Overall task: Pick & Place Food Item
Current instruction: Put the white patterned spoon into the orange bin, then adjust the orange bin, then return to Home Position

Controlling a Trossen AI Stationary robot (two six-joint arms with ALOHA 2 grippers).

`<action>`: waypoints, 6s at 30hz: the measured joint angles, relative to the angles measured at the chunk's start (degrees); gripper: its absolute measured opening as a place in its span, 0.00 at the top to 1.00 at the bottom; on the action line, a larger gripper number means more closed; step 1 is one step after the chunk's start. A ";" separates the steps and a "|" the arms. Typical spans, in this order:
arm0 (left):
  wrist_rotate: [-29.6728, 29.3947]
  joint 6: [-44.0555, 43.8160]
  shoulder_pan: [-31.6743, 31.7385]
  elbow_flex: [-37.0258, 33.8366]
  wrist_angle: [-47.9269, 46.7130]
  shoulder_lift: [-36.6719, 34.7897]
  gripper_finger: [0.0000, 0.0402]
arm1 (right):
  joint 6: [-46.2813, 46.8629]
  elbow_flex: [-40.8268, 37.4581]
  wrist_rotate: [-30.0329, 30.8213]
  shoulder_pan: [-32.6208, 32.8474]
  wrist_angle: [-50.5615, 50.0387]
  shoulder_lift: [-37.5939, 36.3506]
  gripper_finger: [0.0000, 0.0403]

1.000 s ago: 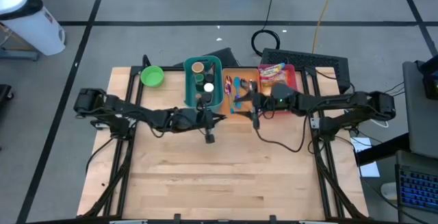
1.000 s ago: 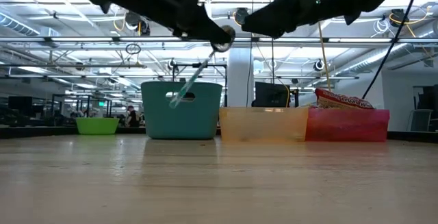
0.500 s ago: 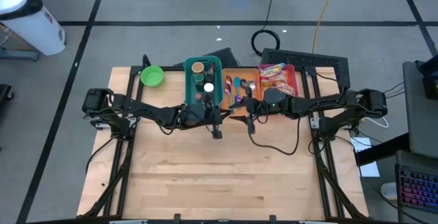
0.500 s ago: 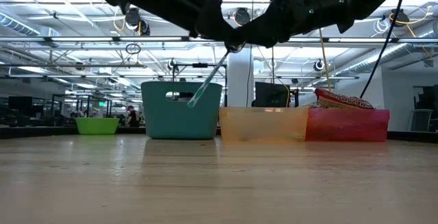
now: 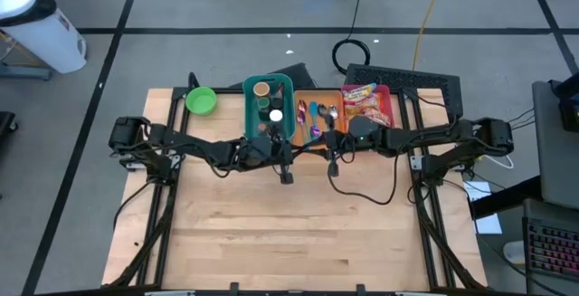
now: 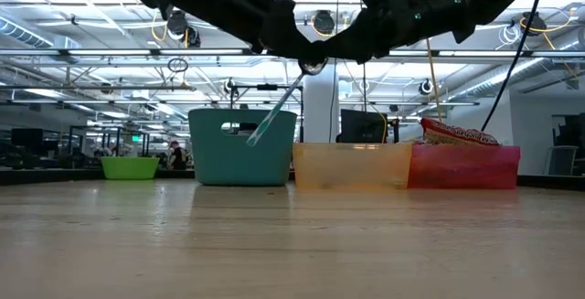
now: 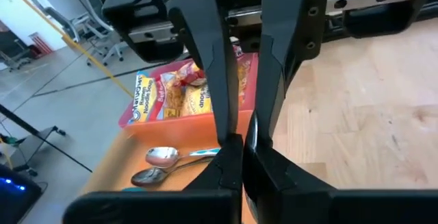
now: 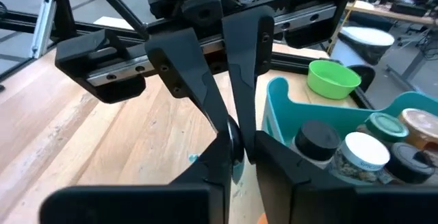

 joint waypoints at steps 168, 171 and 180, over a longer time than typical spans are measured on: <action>-1.91 -24.76 -3.05 -47.47 -21.36 -83.12 0.37 | 8.35 -21.08 18.07 -3.72 -29.77 -59.80 0.99; -1.93 -24.91 -3.05 -47.50 -21.68 -83.12 0.37 | 9.70 -23.31 13.36 -3.69 -27.21 -60.15 0.99; -1.90 -22.42 -3.03 -47.50 -21.87 -83.14 0.37 | 13.89 -35.29 8.65 -3.74 -11.85 -59.91 0.99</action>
